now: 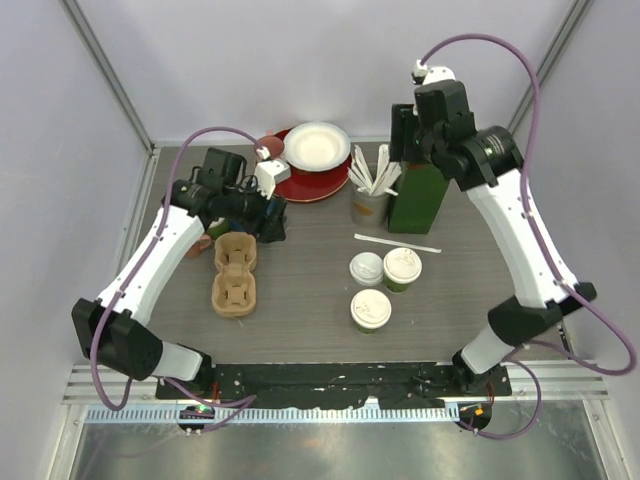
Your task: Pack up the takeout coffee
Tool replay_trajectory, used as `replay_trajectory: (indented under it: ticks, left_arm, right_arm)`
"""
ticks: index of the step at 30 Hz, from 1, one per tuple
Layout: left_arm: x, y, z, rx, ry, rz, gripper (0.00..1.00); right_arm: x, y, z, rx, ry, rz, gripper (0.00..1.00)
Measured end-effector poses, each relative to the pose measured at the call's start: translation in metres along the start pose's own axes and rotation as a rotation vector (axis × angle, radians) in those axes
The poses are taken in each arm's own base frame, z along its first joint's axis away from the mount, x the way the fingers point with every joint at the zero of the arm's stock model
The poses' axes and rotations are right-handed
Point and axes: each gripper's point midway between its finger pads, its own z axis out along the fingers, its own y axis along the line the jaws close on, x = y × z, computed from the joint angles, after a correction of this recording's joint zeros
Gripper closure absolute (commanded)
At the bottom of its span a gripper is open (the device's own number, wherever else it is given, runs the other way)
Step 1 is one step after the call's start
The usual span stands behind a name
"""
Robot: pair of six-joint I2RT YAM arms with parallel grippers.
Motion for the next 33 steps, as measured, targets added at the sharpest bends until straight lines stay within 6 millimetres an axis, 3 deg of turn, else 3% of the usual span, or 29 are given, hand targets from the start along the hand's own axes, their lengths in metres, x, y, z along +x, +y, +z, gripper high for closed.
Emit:
replay_trajectory:
  ticks: [4,8,13,24,29,33]
  left_arm:
    - [-0.001,-0.005,-0.015,-0.036,-0.016,-0.04,0.34]
    - [-0.002,-0.01,-0.028,-0.057,-0.044,-0.048,0.34]
    - [0.0,-0.01,-0.035,-0.076,-0.053,-0.065,0.34]
    - [0.006,-0.006,-0.035,-0.095,-0.038,-0.08,0.34]
    - [0.006,-0.004,-0.035,-0.1,-0.038,-0.084,0.34]
    - [0.007,0.001,-0.037,-0.116,-0.04,-0.097,0.34]
  right_arm:
    - [-0.007,-0.02,0.05,0.116,0.037,-0.02,0.33]
    - [0.02,-0.041,0.103,0.193,0.165,-0.054,0.36]
    - [0.049,-0.059,0.137,0.233,0.28,-0.077,0.53]
    - [0.051,-0.069,0.14,0.229,0.299,-0.123,0.99]
    - [0.04,-0.087,0.132,0.309,0.269,-0.185,0.99]
    - [0.007,-0.102,0.106,0.369,0.164,-0.223,0.99]
